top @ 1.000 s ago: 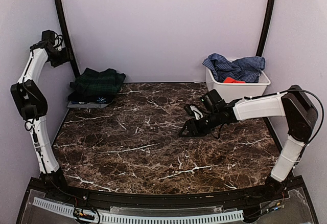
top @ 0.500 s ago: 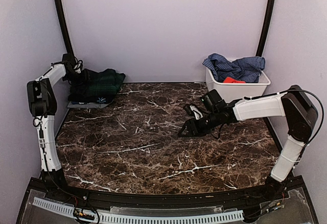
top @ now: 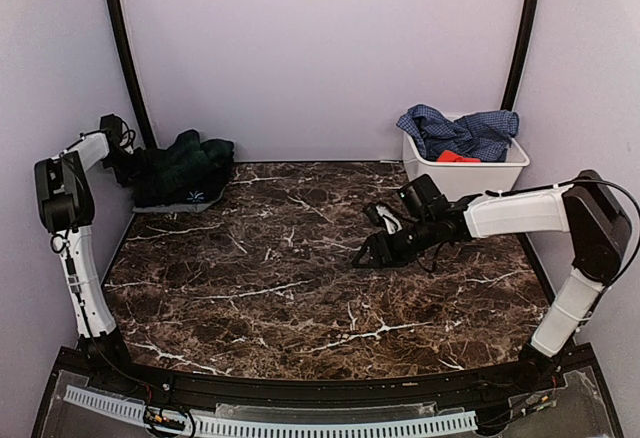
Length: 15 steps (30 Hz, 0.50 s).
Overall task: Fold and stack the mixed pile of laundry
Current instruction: Smooth out the square-folded skirt at the corner of the board.
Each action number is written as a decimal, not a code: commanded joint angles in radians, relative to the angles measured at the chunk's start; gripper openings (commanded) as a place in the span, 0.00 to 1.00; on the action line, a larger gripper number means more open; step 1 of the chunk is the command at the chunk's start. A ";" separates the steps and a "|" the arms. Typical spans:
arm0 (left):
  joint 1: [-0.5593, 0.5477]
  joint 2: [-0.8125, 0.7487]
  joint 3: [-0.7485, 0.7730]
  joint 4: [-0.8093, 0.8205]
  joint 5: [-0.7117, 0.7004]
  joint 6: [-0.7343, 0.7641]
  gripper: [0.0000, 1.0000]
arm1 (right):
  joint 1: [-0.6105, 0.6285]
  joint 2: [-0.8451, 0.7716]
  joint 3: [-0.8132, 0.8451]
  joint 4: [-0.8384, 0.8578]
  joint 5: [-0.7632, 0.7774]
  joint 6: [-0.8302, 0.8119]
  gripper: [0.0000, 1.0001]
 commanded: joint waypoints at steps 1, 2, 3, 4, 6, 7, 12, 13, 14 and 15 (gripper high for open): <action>-0.003 -0.216 -0.069 0.064 0.004 0.015 0.70 | -0.005 -0.081 0.000 -0.006 0.021 -0.016 0.60; -0.008 -0.252 -0.085 0.070 0.026 0.022 0.71 | -0.005 -0.090 0.001 -0.010 0.022 -0.017 0.60; -0.012 -0.266 -0.089 0.079 0.038 0.026 0.71 | -0.005 -0.098 0.004 -0.015 0.026 -0.018 0.60; -0.024 -0.292 -0.094 0.082 0.055 0.035 0.71 | -0.004 -0.105 0.005 -0.018 0.026 -0.018 0.60; -0.050 -0.317 -0.101 0.097 0.069 0.052 0.71 | -0.005 -0.117 0.006 -0.023 0.027 -0.018 0.60; -0.069 -0.322 -0.102 0.105 0.069 0.057 0.71 | -0.005 -0.125 0.006 -0.026 0.029 -0.017 0.60; -0.136 -0.280 -0.069 0.107 0.093 0.108 0.71 | -0.005 -0.151 -0.005 -0.031 0.036 -0.011 0.60; -0.156 -0.270 -0.063 0.105 0.096 0.113 0.71 | -0.005 -0.152 -0.009 -0.029 0.036 -0.010 0.60; -0.165 -0.242 -0.045 0.102 0.096 0.119 0.71 | -0.005 -0.153 -0.009 -0.030 0.036 -0.009 0.60; -0.183 -0.210 -0.025 0.099 0.096 0.121 0.71 | -0.004 -0.152 -0.009 -0.031 0.036 -0.006 0.61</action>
